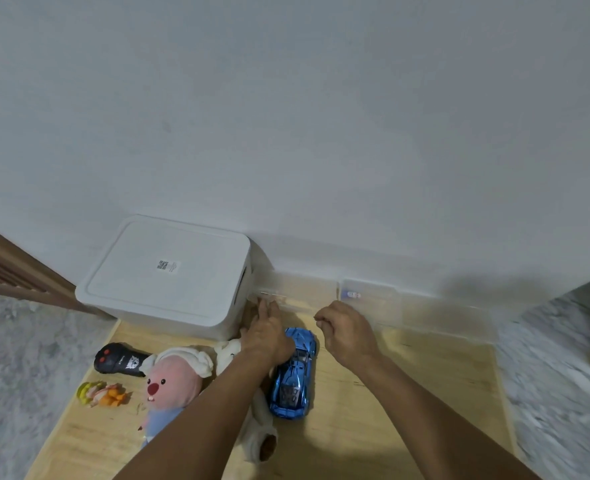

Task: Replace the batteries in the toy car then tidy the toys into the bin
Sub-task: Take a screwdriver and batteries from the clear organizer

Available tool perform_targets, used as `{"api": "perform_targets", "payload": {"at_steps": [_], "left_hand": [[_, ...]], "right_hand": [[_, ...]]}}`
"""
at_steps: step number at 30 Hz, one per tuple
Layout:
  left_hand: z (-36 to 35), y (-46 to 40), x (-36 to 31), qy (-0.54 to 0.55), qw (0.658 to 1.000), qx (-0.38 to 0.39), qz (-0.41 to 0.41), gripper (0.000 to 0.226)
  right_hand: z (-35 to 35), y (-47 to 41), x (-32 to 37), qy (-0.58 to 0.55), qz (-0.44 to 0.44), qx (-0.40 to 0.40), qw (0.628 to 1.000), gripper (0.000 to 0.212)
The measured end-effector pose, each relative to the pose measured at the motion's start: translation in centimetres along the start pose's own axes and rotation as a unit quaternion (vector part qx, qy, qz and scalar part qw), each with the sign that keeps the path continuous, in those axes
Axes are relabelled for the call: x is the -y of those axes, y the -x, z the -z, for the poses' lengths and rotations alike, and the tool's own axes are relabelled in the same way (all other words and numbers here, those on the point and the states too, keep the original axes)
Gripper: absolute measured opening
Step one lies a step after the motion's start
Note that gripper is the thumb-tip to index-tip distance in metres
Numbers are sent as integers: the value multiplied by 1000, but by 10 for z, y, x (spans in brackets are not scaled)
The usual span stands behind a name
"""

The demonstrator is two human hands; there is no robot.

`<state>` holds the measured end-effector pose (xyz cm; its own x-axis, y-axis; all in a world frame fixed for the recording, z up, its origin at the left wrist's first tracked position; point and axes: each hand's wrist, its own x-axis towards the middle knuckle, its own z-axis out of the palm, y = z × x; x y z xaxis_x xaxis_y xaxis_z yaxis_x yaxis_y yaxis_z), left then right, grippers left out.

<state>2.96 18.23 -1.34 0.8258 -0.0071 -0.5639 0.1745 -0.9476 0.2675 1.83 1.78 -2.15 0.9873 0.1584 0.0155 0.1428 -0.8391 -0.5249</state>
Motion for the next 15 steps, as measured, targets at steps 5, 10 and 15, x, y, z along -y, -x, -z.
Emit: {"api": "perform_targets", "payload": {"at_steps": [5, 10, 15], "left_hand": [[5, 7, -9, -39, 999, -34, 4, 70], [11, 16, -22, -134, 989, -67, -12, 31], [5, 20, -40, -87, 990, -78, -80, 32]], "right_hand": [[-10, 18, -15, 40, -131, 66, 988, 22], [-12, 27, -17, 104, -191, 105, 970, 21], [-12, 37, -22, 95, -222, 72, 968, 16]]}}
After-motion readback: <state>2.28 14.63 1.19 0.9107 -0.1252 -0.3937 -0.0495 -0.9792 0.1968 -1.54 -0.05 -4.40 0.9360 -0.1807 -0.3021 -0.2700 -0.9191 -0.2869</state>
